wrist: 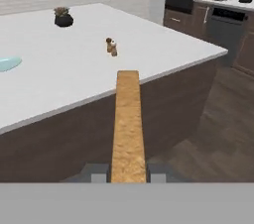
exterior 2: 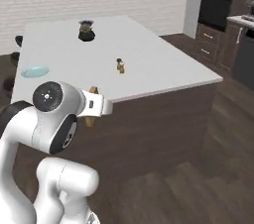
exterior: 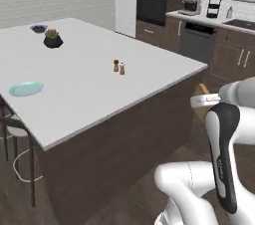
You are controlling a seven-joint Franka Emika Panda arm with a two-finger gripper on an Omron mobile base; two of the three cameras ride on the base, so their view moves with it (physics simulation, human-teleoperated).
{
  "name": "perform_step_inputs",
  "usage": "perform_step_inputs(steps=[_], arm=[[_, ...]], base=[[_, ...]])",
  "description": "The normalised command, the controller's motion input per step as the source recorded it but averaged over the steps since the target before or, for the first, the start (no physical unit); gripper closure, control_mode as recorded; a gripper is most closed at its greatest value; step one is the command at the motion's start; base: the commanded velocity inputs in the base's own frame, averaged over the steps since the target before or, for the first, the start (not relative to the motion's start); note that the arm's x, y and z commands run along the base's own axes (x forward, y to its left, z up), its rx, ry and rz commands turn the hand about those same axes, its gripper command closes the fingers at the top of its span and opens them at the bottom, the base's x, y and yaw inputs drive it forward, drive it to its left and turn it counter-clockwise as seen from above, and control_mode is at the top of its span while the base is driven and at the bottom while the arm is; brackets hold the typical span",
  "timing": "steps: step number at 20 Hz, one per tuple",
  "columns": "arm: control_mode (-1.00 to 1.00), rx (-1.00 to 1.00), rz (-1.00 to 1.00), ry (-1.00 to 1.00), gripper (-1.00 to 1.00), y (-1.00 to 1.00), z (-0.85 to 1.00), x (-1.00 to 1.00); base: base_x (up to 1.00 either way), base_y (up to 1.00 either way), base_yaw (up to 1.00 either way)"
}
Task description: Start the toaster. Once the lever pops up, take the bread to the plate on the dining counter.
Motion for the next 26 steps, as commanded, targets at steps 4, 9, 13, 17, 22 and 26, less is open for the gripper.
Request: perform_step_inputs(steps=[4,9,13,17,22,26], arm=[[1.0,0.0,0.0,0.0,1.0,0.0,0.0,0.0],[1.0,0.0,0.0,0.0,1.0,0.0,0.0,0.0],[1.0,0.0,0.0,0.0,1.0,0.0,0.0,0.0],[1.0,0.0,0.0,0.0,1.0,0.0,0.0,0.0],[1.0,0.0,0.0,0.0,1.0,0.0,0.0,0.0],[1.0,0.0,0.0,0.0,1.0,0.0,0.0,0.0]], base=[[-0.13,0.64,0.84],[0.0,1.0,0.33],[0.09,1.0,0.05],[0.29,1.0,0.0],[0.36,1.0,-0.01],[0.8,1.0,-0.14]])
